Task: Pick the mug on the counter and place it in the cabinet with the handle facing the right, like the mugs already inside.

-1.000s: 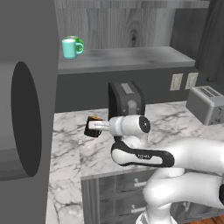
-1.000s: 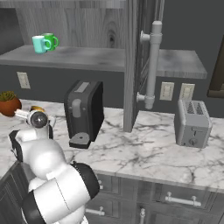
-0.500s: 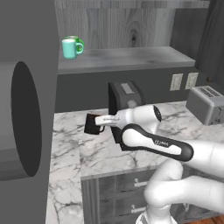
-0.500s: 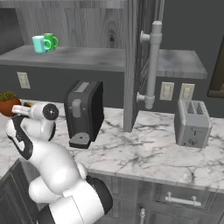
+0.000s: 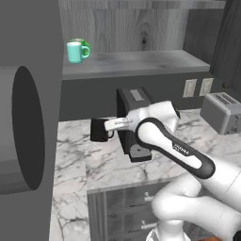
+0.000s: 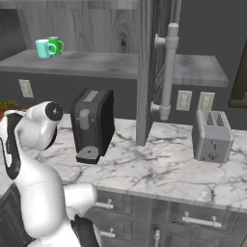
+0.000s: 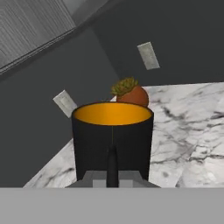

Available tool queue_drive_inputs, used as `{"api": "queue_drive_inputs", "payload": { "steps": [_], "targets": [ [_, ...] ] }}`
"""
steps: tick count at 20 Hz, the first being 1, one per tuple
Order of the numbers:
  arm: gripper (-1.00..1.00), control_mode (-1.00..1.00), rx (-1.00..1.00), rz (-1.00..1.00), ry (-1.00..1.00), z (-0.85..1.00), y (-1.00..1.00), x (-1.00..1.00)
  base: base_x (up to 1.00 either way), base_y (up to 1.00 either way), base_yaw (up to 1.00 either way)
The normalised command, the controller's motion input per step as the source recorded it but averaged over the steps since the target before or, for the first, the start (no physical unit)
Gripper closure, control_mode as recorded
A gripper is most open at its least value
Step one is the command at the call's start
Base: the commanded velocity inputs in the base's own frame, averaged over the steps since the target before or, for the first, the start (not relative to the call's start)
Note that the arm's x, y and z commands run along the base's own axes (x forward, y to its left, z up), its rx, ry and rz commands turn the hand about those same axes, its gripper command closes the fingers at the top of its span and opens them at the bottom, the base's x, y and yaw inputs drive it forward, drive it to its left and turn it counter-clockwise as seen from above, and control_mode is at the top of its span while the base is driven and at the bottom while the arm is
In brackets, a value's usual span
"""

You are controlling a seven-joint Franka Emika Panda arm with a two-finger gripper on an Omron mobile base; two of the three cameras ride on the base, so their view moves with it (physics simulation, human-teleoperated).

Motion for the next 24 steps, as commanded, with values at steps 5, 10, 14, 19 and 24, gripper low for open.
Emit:
{"api": "queue_drive_inputs", "payload": {
  "steps": [5, 10, 14, 19, 24],
  "targets": [
    [1.00, -1.00, -0.25, 0.09, 0.00, 0.40, 0.00, -0.43, 0.00, 0.00, 0.00],
    [1.00, -1.00, -0.11, 0.09, -0.02, 0.56, -0.04, -0.32, 0.00, 0.00, 0.00],
    [1.00, -1.00, 0.00, 0.10, -0.06, 0.50, -0.20, -0.18, 0.00, 0.00, 0.00],
    [1.00, -1.00, 0.00, 0.08, -0.15, 0.22, -0.28, -0.03, 0.00, 0.00, 0.00],
    [1.00, -1.00, 0.00, 0.00, -0.29, 0.18, -0.15, 0.00, 0.00, 0.00, 0.00]
  ]
}}
